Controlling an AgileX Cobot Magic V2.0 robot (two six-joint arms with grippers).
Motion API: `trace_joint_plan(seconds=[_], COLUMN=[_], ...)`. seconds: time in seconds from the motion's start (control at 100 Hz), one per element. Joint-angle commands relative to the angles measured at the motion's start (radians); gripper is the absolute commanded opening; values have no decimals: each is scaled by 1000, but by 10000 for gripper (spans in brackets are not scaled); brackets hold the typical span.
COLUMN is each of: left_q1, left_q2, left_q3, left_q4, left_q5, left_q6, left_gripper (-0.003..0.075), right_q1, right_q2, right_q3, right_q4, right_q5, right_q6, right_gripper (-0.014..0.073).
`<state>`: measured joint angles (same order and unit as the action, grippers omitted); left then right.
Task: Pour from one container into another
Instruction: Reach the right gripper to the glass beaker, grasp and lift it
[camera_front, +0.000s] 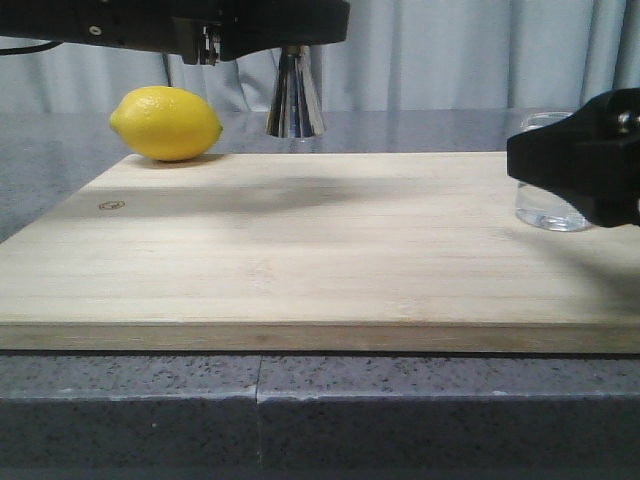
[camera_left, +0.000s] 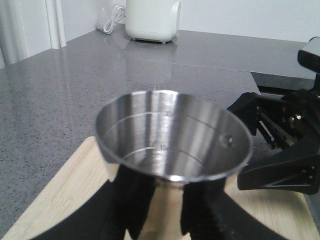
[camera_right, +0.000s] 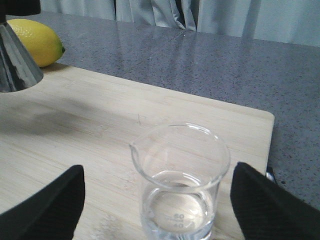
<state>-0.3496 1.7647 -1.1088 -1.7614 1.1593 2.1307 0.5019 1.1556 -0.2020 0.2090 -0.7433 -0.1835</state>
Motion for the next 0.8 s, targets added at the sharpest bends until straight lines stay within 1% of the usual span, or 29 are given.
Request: trace_joint_plan(seconds=[0.0, 0.34, 0.46, 0.63, 0.71, 0.79], left_q1=[-8, -8, -8, -8, -8, -8], left_q2=[-52, -52, -52, -52, -52, -52], left_q3=[-30, -30, -30, -30, -30, -30], left_q4=[-88, -88, -88, -88, -88, -88], left_q5=[98, 98, 98, 98, 98, 98], left_q6=[-9, -9, -9, -9, -9, -9], left_gripper=[220, 220, 220, 220, 220, 220], right_q1=[2, 2, 2, 2, 2, 2], right_q2=[41, 217, 258, 294, 298, 298], right_q3=[-22, -22, -22, -25, -25, -25], right_q4=[-6, 5, 17, 18, 18, 18], right_q5=[-156, -375, -418, -440, -449, -453], right_q6=[1, 1, 1, 1, 1, 1], right_gripper=[543, 543, 543, 538, 496, 421])
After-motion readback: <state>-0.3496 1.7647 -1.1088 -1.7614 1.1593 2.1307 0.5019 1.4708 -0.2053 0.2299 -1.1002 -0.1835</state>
